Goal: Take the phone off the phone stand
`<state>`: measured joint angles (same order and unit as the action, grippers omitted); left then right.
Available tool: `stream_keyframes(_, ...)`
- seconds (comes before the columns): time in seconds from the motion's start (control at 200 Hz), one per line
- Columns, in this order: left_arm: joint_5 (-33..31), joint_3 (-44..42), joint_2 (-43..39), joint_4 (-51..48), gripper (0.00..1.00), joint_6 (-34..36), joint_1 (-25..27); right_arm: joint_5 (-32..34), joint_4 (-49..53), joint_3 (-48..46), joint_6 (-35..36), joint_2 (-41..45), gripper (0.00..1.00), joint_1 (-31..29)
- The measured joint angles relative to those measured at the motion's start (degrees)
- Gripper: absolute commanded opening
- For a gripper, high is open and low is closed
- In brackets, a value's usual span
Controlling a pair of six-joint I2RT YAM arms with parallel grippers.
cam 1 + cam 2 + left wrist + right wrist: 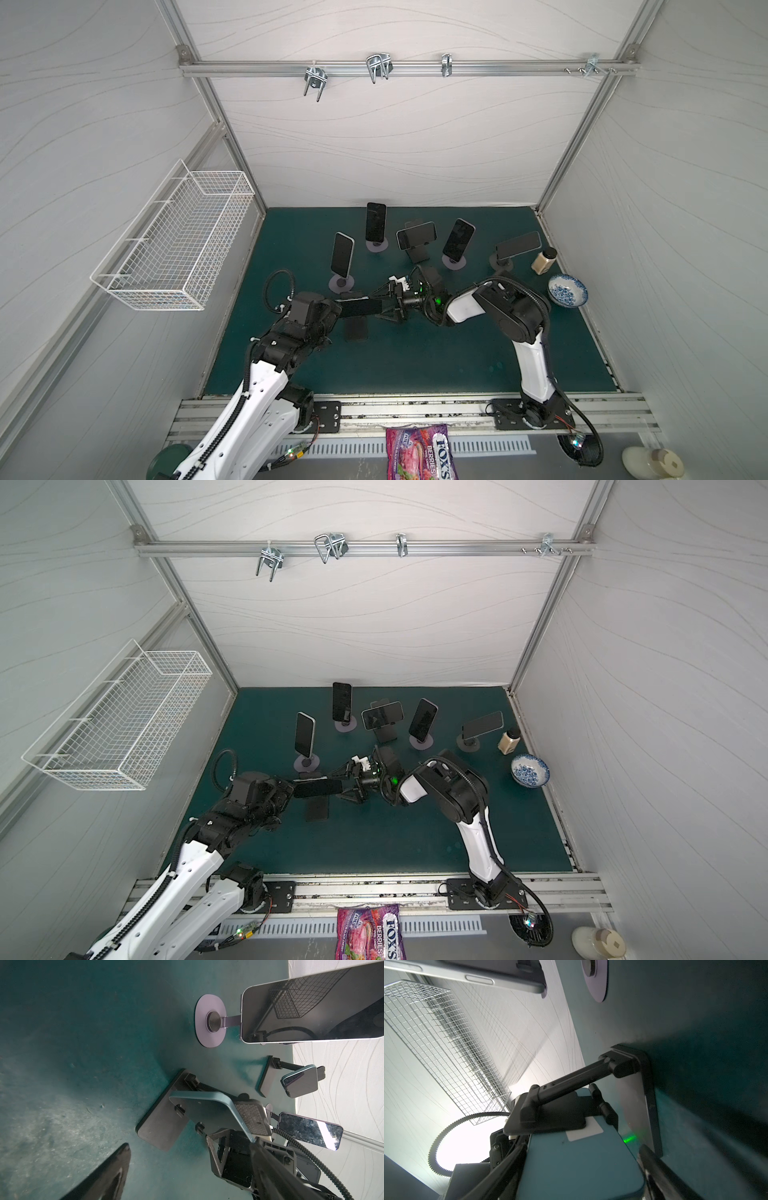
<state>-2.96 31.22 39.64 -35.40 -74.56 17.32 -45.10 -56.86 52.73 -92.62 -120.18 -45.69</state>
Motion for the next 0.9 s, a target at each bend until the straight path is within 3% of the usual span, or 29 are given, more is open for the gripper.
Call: stream_keyframes(0.9, 0.0, 0.0, 0.5, 0.4, 0.91, 0.0, 0.0, -0.7, -5.2, 0.5, -3.4, -2.2, 0.74, 0.0)
